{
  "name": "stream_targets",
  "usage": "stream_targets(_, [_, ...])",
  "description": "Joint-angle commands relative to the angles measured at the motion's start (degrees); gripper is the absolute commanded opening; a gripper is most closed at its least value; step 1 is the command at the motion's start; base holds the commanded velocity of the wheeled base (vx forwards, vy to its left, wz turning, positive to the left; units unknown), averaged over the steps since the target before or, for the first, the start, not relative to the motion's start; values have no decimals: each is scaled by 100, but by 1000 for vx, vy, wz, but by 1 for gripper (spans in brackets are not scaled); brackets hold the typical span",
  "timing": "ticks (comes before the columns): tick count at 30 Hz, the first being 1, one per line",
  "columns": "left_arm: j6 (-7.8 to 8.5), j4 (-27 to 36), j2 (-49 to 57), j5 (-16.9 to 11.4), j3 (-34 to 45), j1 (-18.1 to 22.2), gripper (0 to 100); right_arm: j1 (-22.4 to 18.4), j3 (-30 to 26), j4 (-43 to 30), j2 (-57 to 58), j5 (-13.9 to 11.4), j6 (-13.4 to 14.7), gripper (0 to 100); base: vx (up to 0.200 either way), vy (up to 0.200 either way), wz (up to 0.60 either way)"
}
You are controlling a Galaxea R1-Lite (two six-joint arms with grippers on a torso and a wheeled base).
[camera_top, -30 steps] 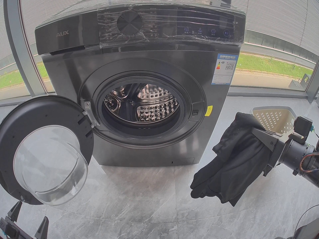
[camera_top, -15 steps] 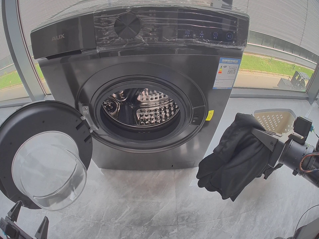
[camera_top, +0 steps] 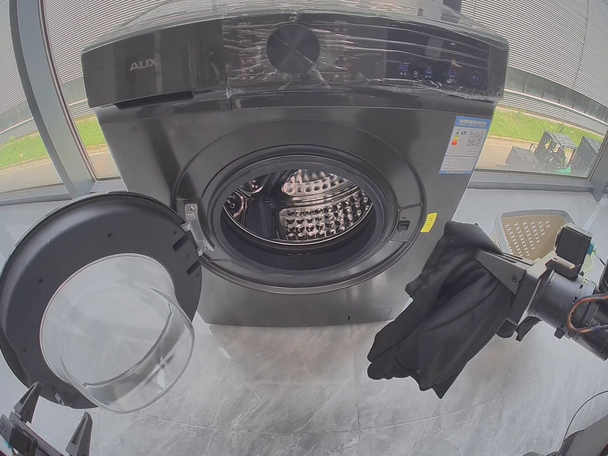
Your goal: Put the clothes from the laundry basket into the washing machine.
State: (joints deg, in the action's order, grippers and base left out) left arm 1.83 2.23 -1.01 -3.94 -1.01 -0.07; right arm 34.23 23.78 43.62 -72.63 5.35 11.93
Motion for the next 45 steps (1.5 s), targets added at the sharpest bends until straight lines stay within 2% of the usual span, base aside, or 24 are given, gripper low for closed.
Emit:
stream_targets(1, [2,-3,101,-2,101,7,100,5,-23,-2,-14,1,2,0,0,0,0])
stream_targets(13, [19,-3,101,16,101,7,100,22,-76,-2,-67,1,19,0,0,0,0])
stream_targets(17, [81,5,101,25,101,7,100,330,-199,6,21,1,-16,0,0,0,0])
stream_targets(23, [98,-3,101,33,101,7,100,391,-269,6,74,-17,134,0,0,0,0])
stream_targets(26, [98,5,101,33,101,7,100,435,-427,77,91,-166,318,0,0,0,0])
stream_targets(29, [98,5,101,25,101,7,100,444,-717,296,109,-359,353,0,0,0,0])
stream_targets(35, [107,-3,101,16,101,25,100,435,-946,1000,12,-737,353,0,0,0,0])
stream_targets(45, [160,-12,101,-90,101,25,100,796,-647,1149,-752,-711,301,0,0,0,0])
